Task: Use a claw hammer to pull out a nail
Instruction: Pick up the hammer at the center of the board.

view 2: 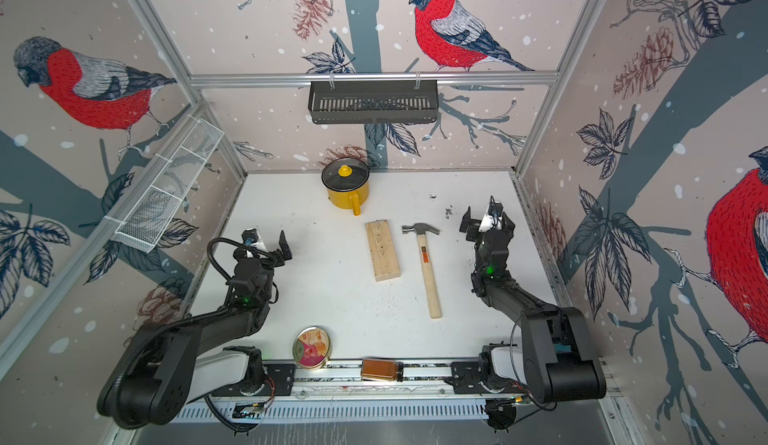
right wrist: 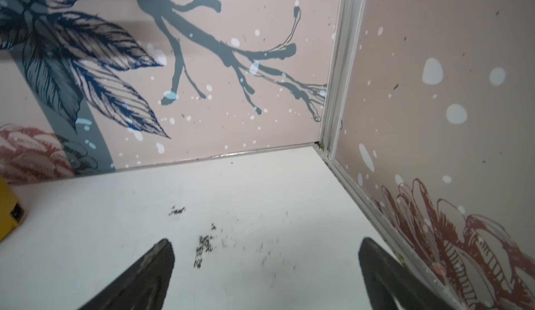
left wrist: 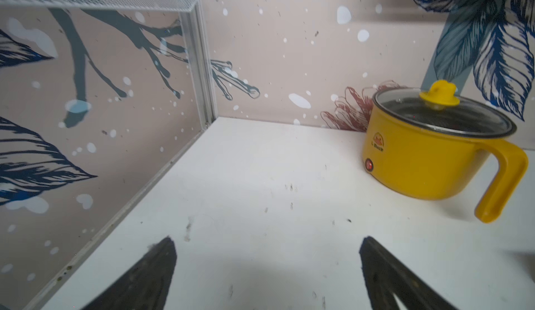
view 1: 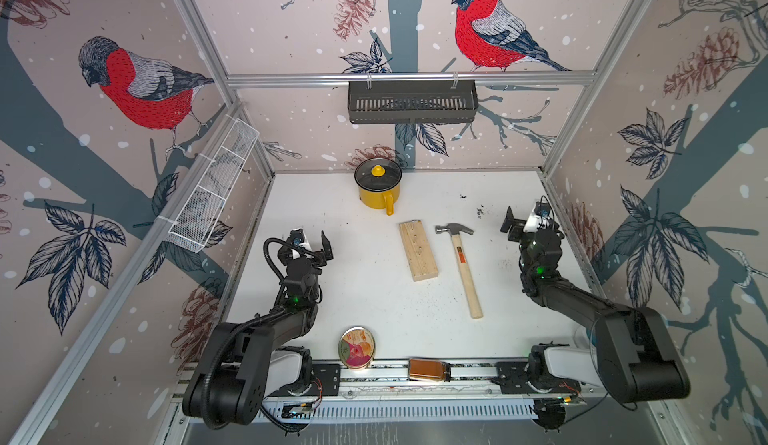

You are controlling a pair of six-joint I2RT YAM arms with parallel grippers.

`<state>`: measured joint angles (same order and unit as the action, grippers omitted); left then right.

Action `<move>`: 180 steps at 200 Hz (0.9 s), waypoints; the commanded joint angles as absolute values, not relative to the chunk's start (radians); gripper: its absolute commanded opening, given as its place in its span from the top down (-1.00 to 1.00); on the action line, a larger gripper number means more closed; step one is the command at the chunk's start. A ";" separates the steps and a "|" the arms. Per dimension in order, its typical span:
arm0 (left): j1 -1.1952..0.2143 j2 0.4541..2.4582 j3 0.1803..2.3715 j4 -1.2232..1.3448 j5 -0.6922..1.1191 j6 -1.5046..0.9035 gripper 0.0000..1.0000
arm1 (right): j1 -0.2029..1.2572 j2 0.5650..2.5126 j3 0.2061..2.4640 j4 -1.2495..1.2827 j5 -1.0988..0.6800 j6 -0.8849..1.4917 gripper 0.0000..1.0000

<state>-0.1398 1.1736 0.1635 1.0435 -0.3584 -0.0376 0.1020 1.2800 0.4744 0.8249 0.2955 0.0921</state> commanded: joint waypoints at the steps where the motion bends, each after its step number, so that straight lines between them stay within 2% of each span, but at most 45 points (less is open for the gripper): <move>1: -0.157 1.094 0.169 0.983 -0.429 -0.087 -0.97 | 0.120 1.268 0.585 0.497 0.460 0.265 -0.99; 15: -0.167 1.012 0.173 0.907 -0.409 -0.167 -0.97 | 0.145 1.258 0.666 0.358 0.555 0.401 -1.00; 41: -0.186 0.902 0.217 0.758 -0.322 -0.335 -0.97 | 0.163 1.259 0.821 0.104 0.543 0.504 -0.99; 63: -0.205 0.869 0.277 0.648 -0.243 -0.481 -0.97 | 0.196 1.225 0.837 0.069 0.509 0.473 -0.99; 75: -0.215 0.870 0.315 0.610 -0.173 -0.509 -0.97 | 0.210 1.218 0.840 0.068 0.435 0.420 -0.99; 89: -0.224 0.883 0.402 0.467 -0.142 -0.588 -0.97 | 0.232 1.225 0.868 0.017 0.407 0.410 -0.99; 148: -0.277 0.982 0.731 0.102 0.116 -0.546 -0.96 | 0.305 1.391 0.987 -0.147 0.205 0.384 -0.99; 180: -0.290 1.057 0.950 -0.172 0.131 -0.411 -0.88 | 0.355 1.512 1.045 -0.219 0.213 0.392 -0.99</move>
<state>-0.2855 1.0245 0.8436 0.0765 0.0715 -0.5148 0.3264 1.4544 1.0206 -0.1417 0.2409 0.3931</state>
